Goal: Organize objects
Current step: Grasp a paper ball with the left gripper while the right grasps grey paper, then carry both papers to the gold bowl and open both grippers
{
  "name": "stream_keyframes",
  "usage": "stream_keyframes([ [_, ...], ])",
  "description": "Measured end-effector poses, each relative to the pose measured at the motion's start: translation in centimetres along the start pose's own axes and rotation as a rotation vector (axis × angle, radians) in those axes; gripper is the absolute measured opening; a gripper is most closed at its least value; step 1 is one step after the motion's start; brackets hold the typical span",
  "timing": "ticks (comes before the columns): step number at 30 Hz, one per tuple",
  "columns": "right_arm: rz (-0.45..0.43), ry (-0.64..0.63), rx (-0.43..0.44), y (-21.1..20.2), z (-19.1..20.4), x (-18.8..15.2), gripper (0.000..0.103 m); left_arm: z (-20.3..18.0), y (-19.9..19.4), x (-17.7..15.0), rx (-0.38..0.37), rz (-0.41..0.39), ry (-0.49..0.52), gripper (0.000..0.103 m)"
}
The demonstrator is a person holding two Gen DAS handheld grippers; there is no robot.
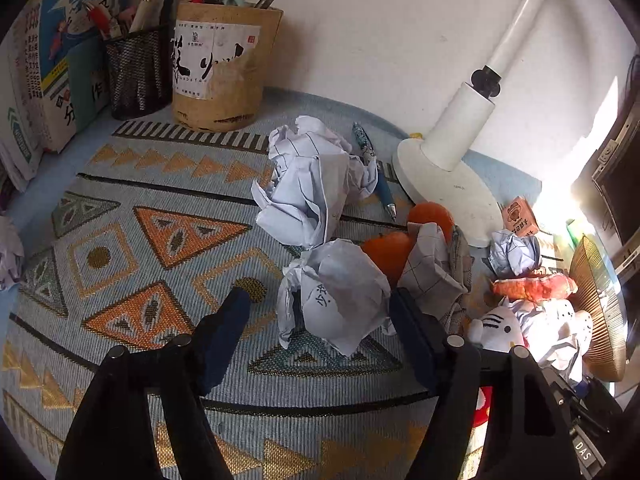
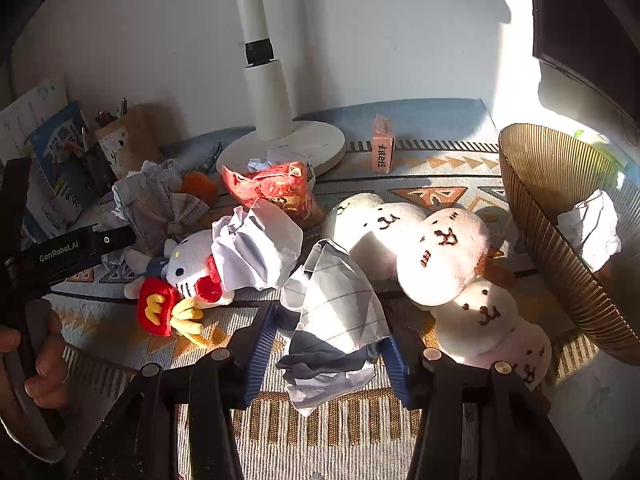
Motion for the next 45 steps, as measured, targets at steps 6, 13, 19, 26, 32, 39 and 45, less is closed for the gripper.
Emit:
stream_keyframes([
  [6, -0.048, -0.022, 0.033, -1.5, 0.5, -0.2, 0.047, -1.1, -1.0, -0.5, 0.007, -0.003, 0.071, 0.038],
  [13, -0.058, -0.057, 0.074, -6.0, -0.5, -2.6, 0.048, -5.0, -7.6, -3.8, -0.020, -0.041, 0.193, 0.038],
  [19, -0.040, -0.066, 0.026, -9.3, -3.5, -5.6, 0.048, -11.8, -11.5, -10.1, 0.066, -0.147, 0.353, 0.038],
  [26, -0.001, -0.030, 0.003, -10.1, -6.5, -8.8, 0.048, -16.1, -10.4, -15.1, 0.077, -0.115, 0.408, 0.038],
  [32, -0.015, -0.010, 0.001, -10.9, -7.7, -9.0, 0.048, -16.9, -9.8, -16.0, 0.078, -0.082, 0.412, 0.038],
  [39, -0.120, -0.022, -0.019, -14.9, -8.3, -6.6, 0.048, -18.9, -12.3, -13.9, 0.076, -0.165, 0.459, 0.039],
  [45, -0.269, -0.026, -0.134, -19.2, -10.6, -2.1, 0.048, -23.3, -14.0, -11.3, 0.059, -0.288, 0.541, 0.039],
])
Point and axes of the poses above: each gripper's, at about its wrist camera, not at the fingertips, and y roughly the way its jaws point, z to its left, x to its top, the point moved 4 cm from there along y, roughly the way its jaws point, and after that the axes turned 4 degrees about x, right-handed, at the moved point
